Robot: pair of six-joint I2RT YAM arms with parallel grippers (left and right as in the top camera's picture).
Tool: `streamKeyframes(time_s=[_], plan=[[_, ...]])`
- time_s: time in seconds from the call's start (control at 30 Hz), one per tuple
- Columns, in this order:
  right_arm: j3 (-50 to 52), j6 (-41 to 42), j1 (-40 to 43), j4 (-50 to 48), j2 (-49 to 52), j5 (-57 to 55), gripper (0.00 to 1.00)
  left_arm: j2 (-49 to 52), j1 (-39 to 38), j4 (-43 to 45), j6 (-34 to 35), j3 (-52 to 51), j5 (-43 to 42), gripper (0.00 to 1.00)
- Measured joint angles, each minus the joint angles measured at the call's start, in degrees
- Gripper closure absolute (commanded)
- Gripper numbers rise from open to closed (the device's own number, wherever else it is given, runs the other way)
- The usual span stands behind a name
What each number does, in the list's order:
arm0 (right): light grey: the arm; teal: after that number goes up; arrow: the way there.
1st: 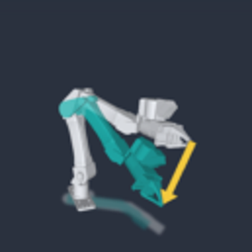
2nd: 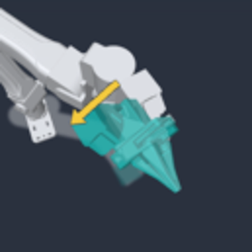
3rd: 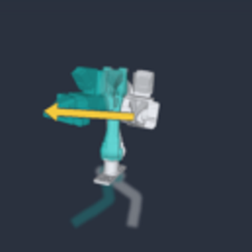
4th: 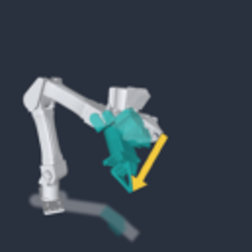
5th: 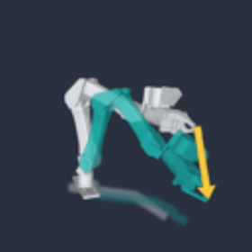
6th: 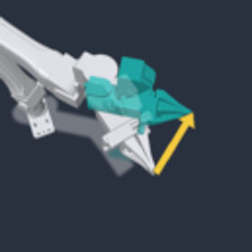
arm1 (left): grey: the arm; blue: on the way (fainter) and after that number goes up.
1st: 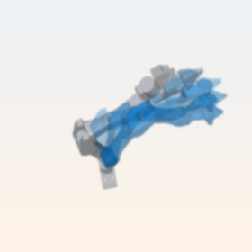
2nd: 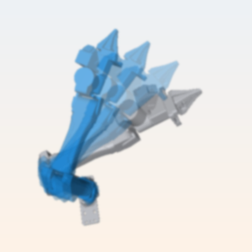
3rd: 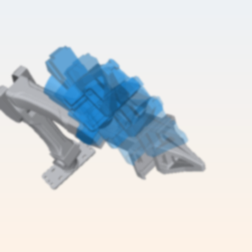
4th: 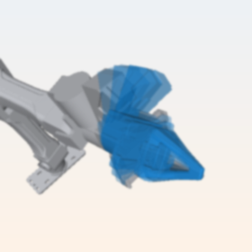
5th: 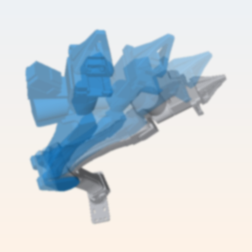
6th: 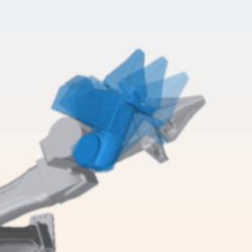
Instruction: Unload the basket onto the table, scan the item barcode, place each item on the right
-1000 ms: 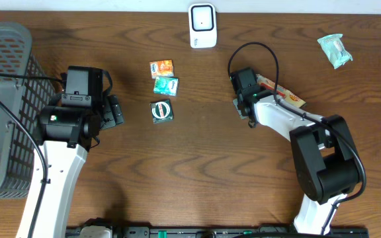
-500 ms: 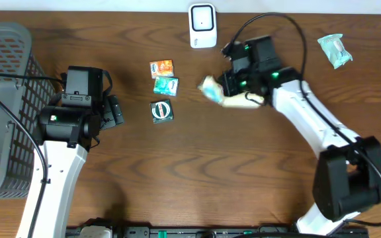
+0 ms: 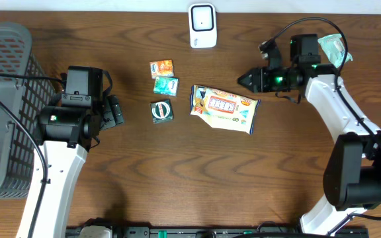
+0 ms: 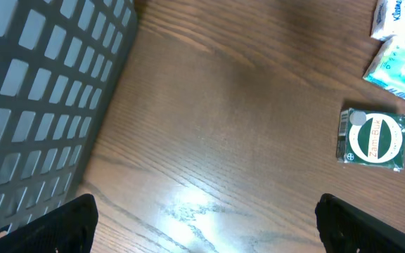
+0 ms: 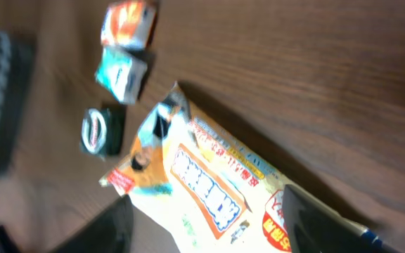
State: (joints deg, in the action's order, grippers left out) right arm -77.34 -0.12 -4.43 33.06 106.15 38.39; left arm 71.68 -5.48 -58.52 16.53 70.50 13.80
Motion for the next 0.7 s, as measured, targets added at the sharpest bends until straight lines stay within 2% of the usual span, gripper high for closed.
streamKeyframes(time_s=[0.1, 0.27, 0.47, 0.6, 0.67, 0.7], plan=[[0.11, -2.86, -2.95, 2.86, -1.22, -6.01, 0.29, 0.00, 0.00, 0.00, 0.00, 0.00, 0.02, 0.03], [0.15, -7.58, -13.81, 6.82, -4.55, -24.63, 0.27, 0.00, 0.00, 0.00, -0.02, 0.00, 0.02, 0.03], [1.84, -11.45, -27.85, 6.29, -4.28, -45.48, 0.23, 0.00, 0.00, -0.02, -0.02, 0.00, 0.02, 0.02], [5.44, -12.74, -33.57, 3.54, -1.92, -55.54, 0.19, 0.00, 0.00, 0.00, 0.00, 0.00, 0.02, 0.02], [7.28, -12.92, -34.51, 1.86, -0.96, -58.10, 0.11, 0.00, 0.00, -0.02, 0.00, 0.00, 0.02, 0.03], [8.41, -12.94, -35.08, 0.72, -0.46, -59.52, 0.01, 0.00, 0.00, 0.00, 0.00, 0.00, 0.02, 0.03]])
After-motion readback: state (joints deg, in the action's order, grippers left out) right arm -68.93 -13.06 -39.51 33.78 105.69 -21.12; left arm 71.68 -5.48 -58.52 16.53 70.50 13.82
